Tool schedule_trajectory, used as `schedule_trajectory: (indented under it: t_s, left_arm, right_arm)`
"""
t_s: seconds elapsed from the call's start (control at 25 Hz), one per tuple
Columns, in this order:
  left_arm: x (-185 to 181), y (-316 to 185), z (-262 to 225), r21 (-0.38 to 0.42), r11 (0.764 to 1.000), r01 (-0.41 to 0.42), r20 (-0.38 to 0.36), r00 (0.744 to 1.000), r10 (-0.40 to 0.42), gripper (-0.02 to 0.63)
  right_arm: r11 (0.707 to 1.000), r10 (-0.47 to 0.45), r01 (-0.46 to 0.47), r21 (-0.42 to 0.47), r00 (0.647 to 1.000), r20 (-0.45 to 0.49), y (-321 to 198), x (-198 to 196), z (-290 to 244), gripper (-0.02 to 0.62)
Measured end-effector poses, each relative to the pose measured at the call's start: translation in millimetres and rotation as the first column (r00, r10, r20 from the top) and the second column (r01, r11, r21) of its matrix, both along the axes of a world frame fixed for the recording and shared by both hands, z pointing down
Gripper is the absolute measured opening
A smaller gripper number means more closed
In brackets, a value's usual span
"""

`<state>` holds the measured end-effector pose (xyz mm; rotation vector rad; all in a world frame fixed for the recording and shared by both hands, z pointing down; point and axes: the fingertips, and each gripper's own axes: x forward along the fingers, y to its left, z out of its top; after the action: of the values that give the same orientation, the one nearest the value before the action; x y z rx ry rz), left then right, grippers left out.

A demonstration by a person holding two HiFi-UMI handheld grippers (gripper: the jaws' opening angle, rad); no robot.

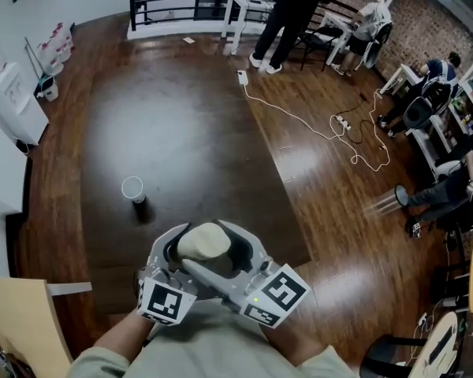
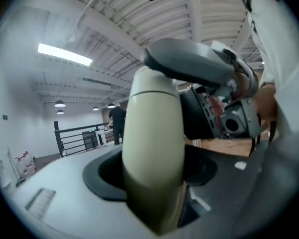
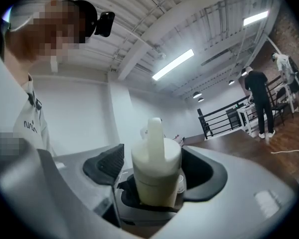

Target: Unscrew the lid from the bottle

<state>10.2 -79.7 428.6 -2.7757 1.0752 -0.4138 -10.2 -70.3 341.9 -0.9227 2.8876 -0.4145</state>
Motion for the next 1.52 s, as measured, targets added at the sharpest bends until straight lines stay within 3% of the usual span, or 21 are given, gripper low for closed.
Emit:
schedule_trajectory:
  t_s: [0.08,0.2,0.32,0.4,0.48,0.56,0.64,0.76,0.84,0.88,0.92,1.0,1.04,1.12,1.32,1.44,1.52]
  left_arm:
    - [0,1,3,-0.014,1.000,0.009,-0.004,1.000,-0.009,0.318]
    - [0,1,11,-0.036,0.999,-0.001,-0.009,1.000,0.000,0.318]
    - [0,4,16,-0.056,0.998,-0.034,-0.023,0.999,0.032,0.318]
    - [3,10,17,-0.095,0.990,-0.102,-0.074,0.993,0.096,0.318]
    - [6,21,15,-0.152,0.963,-0.223,-0.160,0.967,0.199,0.318]
    - [7,37,11,-0.204,0.906,-0.371,-0.263,0.912,0.314,0.318]
    - [7,55,6,-0.245,0.824,-0.511,-0.347,0.840,0.418,0.317]
    - [4,86,1,-0.303,0.648,-0.699,-0.422,0.708,0.566,0.318]
    - [2,106,-2,-0.332,0.518,-0.788,-0.450,0.615,0.647,0.318]
    - [1,115,-2,-0.344,0.466,-0.815,-0.458,0.579,0.675,0.318]
    - [1,122,-2,-0.352,0.427,-0.833,-0.463,0.551,0.694,0.318]
    - [1,130,-3,-0.354,0.385,-0.852,-0.474,0.518,0.711,0.318]
    - [1,131,-5,-0.349,0.379,-0.857,-0.480,0.511,0.713,0.318]
    - [2,130,-7,-0.338,0.389,-0.857,-0.488,0.513,0.706,0.318]
    - [4,125,-4,-0.339,0.432,-0.836,-0.465,0.548,0.696,0.318]
    - [6,117,-3,-0.332,0.481,-0.811,-0.452,0.585,0.674,0.318]
    - [8,108,-4,-0.318,0.534,-0.784,-0.441,0.620,0.649,0.318]
  right_arm:
    - [1.000,0.002,-0.003,-0.026,1.000,-0.011,-2,0,6,0.358]
    - [0.999,0.017,-0.018,-0.045,1.000,-0.021,-5,2,13,0.297]
    - [0.999,0.001,-0.002,-0.037,1.000,-0.028,-4,2,16,0.293]
    - [0.999,-0.042,0.042,-0.016,0.998,-0.036,-2,0,14,0.291]
    - [0.993,-0.120,0.121,0.010,0.992,-0.046,5,-3,10,0.291]
    - [0.972,-0.231,0.233,0.032,0.972,-0.049,16,-8,5,0.291]
    - [0.934,-0.354,0.355,0.044,0.934,-0.044,30,-12,0,0.291]
    - [0.846,-0.532,0.533,0.033,0.846,-0.024,51,-17,-5,0.291]
    - [0.775,-0.632,0.632,0.020,0.775,-0.014,66,-19,-9,0.291]
    - [0.741,-0.671,0.671,0.016,0.741,-0.011,73,-19,-9,0.290]
    - [0.712,-0.702,0.702,0.015,0.713,-0.009,79,-18,-7,0.291]
    - [0.674,-0.739,0.738,0.021,0.674,0.009,86,-17,-8,0.291]
    - [0.665,-0.747,0.747,0.026,0.664,0.021,87,-17,-10,0.291]
    - [0.661,-0.751,0.750,0.030,0.660,0.038,86,-17,-13,0.291]
    - [0.670,-0.743,0.742,0.032,0.669,0.036,83,-17,-13,0.291]
    - [0.713,-0.701,0.700,0.037,0.712,0.046,73,-15,-11,0.303]
    - [0.754,-0.657,0.655,0.045,0.752,0.064,64,-14,-13,0.323]
